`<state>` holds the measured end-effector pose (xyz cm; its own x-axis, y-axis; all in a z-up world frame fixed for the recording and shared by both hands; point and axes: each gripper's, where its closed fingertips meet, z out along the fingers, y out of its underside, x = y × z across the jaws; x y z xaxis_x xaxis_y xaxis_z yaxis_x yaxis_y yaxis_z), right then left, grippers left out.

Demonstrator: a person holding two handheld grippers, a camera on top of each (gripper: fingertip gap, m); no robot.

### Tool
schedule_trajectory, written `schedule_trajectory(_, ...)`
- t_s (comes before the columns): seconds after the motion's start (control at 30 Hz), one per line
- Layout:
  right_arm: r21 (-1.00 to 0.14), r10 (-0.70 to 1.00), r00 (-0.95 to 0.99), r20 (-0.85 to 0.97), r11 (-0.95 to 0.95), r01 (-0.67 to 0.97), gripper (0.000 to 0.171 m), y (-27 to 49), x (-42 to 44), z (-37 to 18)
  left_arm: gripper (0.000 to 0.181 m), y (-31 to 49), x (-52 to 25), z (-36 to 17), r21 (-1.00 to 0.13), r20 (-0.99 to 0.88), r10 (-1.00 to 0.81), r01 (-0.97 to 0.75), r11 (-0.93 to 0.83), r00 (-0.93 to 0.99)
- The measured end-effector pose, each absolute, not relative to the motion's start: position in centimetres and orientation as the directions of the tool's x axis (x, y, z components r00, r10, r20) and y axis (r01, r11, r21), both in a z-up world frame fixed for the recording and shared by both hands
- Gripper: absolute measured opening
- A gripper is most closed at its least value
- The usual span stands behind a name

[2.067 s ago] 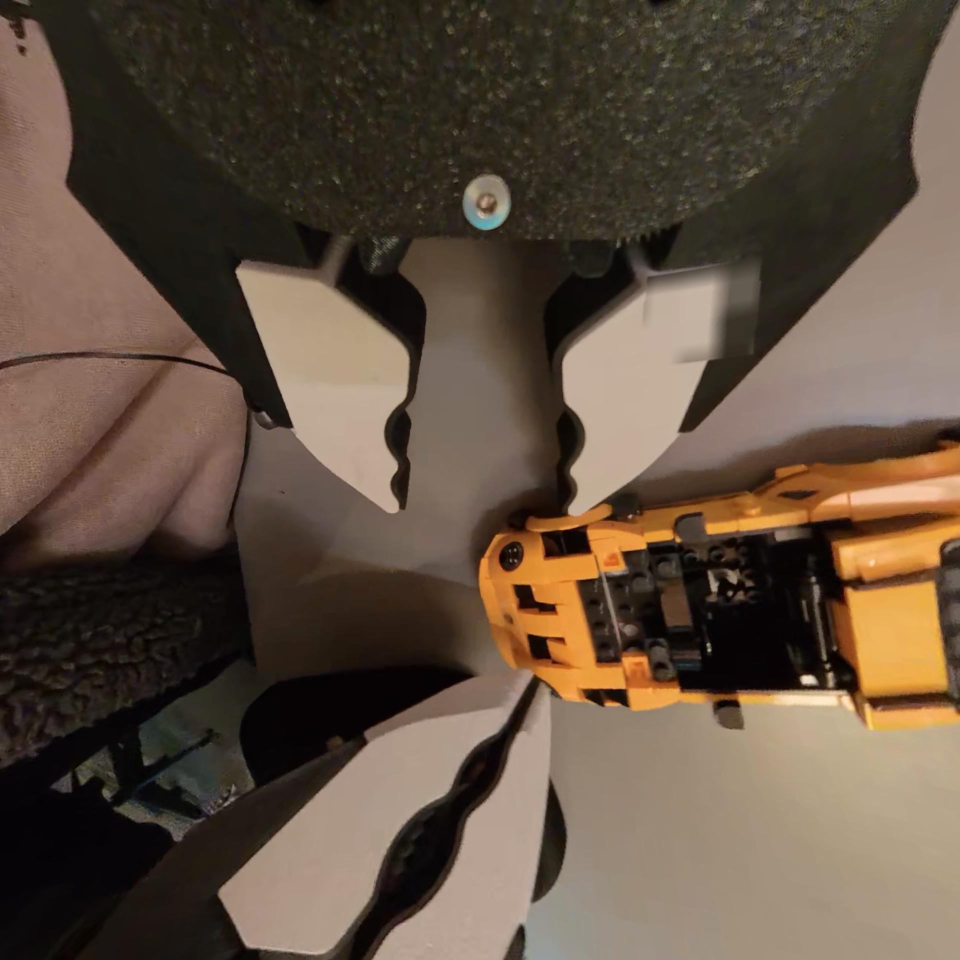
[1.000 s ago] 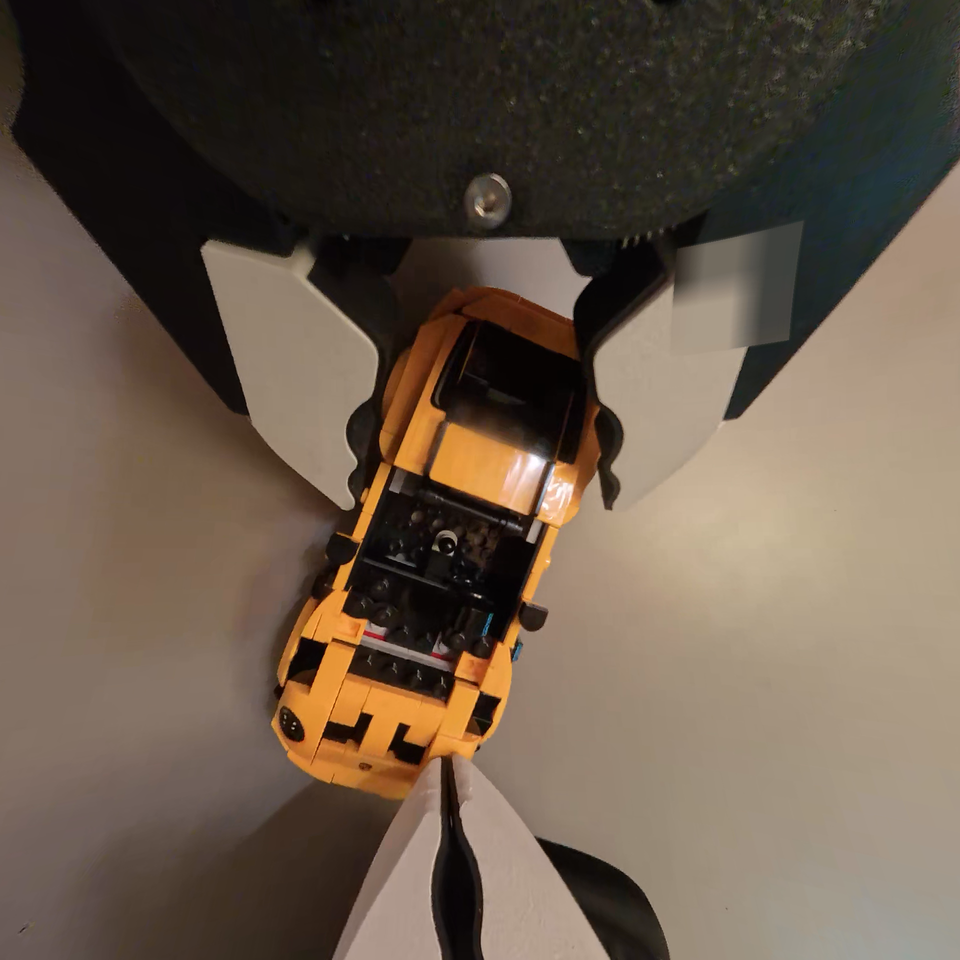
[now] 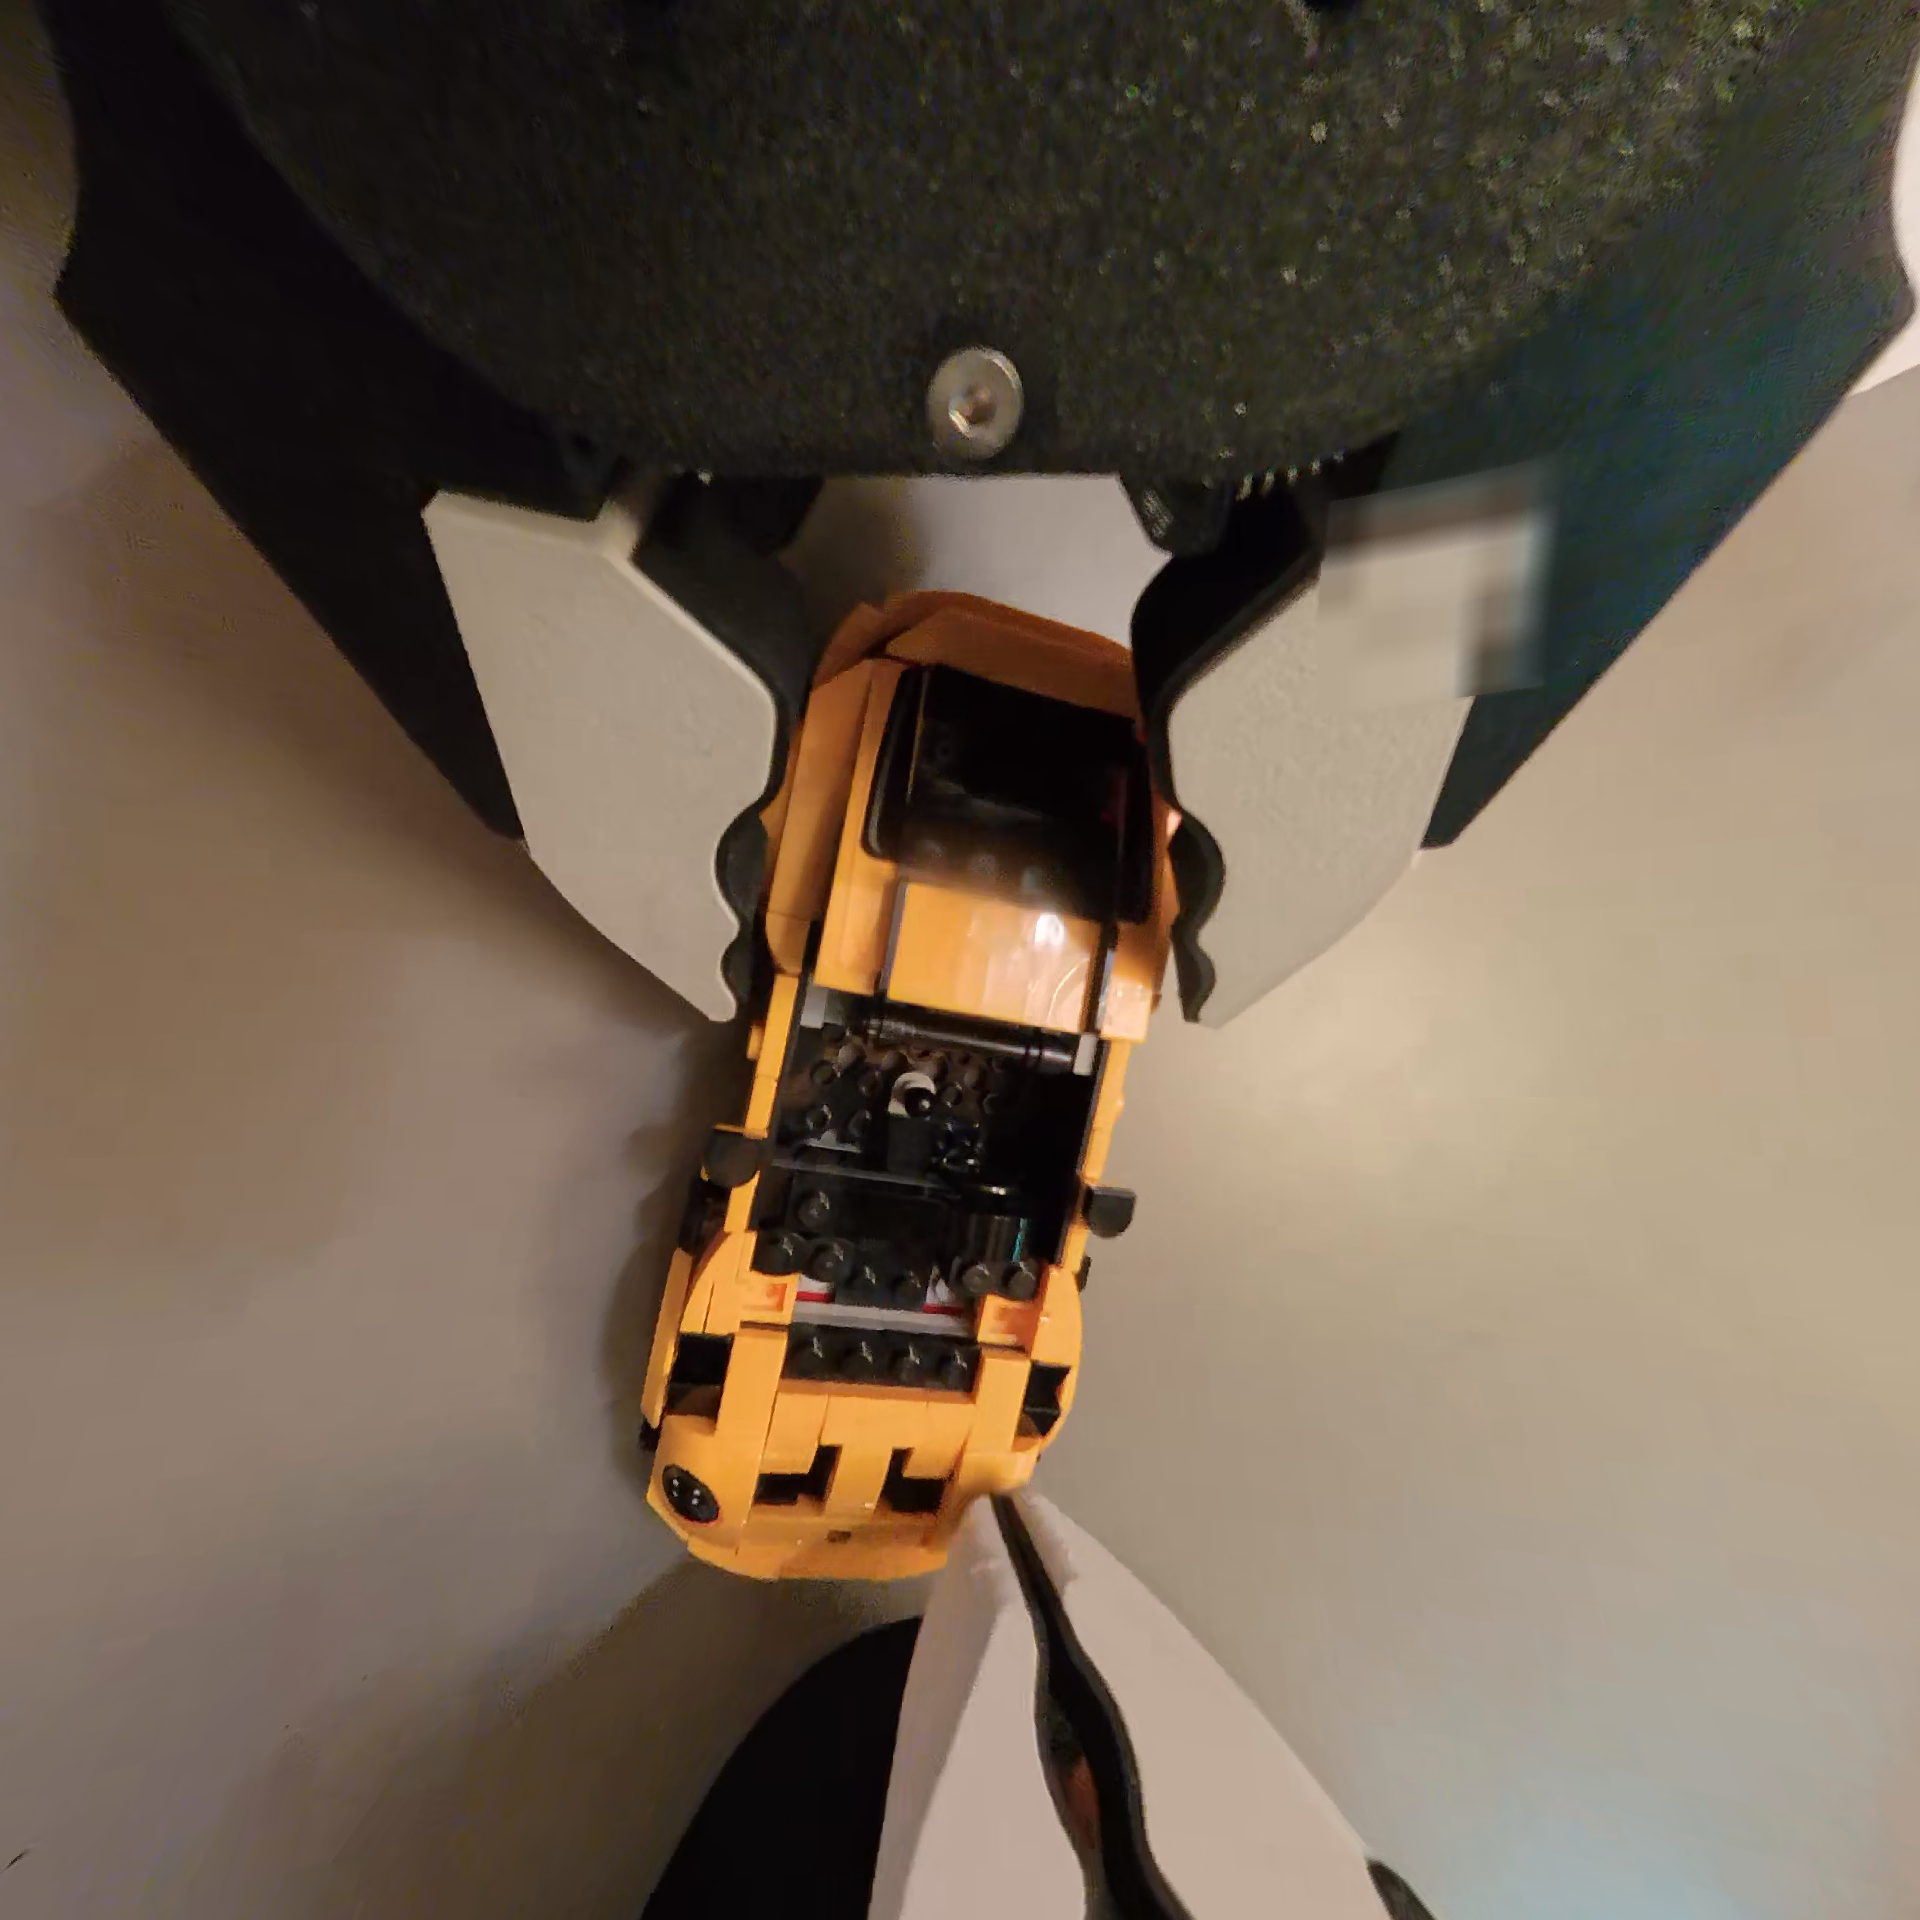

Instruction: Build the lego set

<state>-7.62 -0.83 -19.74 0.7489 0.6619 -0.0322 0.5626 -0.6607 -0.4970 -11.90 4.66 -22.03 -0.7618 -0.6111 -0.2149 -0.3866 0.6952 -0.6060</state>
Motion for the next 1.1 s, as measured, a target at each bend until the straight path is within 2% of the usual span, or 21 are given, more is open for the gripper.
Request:
schedule_trajectory(0.6, -0.393, 0.665, 0.745, -0.045, -0.697, 0.599, 0.0, -1.0, -7.6, -20.1, 0.074, 4.5, -11.9, -22.1, -0.616, -0.234, -0.604, -0.365, 0.698, -0.762)
schedule_trajectory(0.67, -0.445, 0.67, 0.741, -0.044, -0.678, 0.586, 0.0, -0.8, -7.7, -20.0, 0.074, 4.5, -11.9, -22.1, -0.619, -0.234, -0.609, -0.367, 0.694, -0.758)
schedule_trajectory(0.77, -0.584, 0.653, 0.757, -0.027, -0.625, 0.518, 0.0, -0.4, -7.5, -19.1, 0.075, 4.9, -12.0, -22.0, -0.612, -0.244, -0.638, -0.395, 0.685, -0.73)
schedule_trajectory(0.8, -0.631, 0.654, 0.756, -0.019, -0.595, 0.498, 0.0, -0.4, -7.3, -18.4, 0.081, 5.1, -12.2, -21.9, -0.606, -0.246, -0.656, -0.415, 0.678, -0.714)
schedule_trajectory(0.87, -0.649, 0.66, 0.751, -0.025, -0.582, 0.49, 0.0, -1.1, -6.4, -18.6, 0.089, 5.2, -12.9, -21.3, -0.613, -0.207, -0.702, -0.469, 0.636, -0.682)
schedule_trajectory(0.9, -0.656, 0.673, 0.737, -0.065, -0.585, 0.477, 0.038, -1.6, -6.3, -18.9, 0.09, 5.1, -13.3, -20.9, -0.621, -0.198, -0.721, -0.485, 0.616, -0.664)
schedule_trajectory(0.93, -0.645, 0.691, 0.713, -0.119, -0.6, 0.473, 0.053, -2.4, -6.3, -19.5, 0.09, 5.1, -13.6, -20.4, -0.624, -0.207, -0.741, -0.497, 0.603, -0.639)
schedule_trajectory(1.0, -0.636, 0.737, 0.669, -0.098, -0.564, 0.527, 0.068, -2.9, -6.1, -20.2, 0.087, 5.3, -14.2, -19.5, -0.618, -0.249, -0.795, -0.542, 0.57, -0.553)
schedule_trajectory(1.1, -0.62, 0.809, 0.588, -0.006, -0.464, 0.633, 0.074, -2.9, -6.5, -20.7, 0.077, 5.4, -15.6, -19.0, -0.598, -0.26, -0.897, -0.67, 0.44, -0.356)
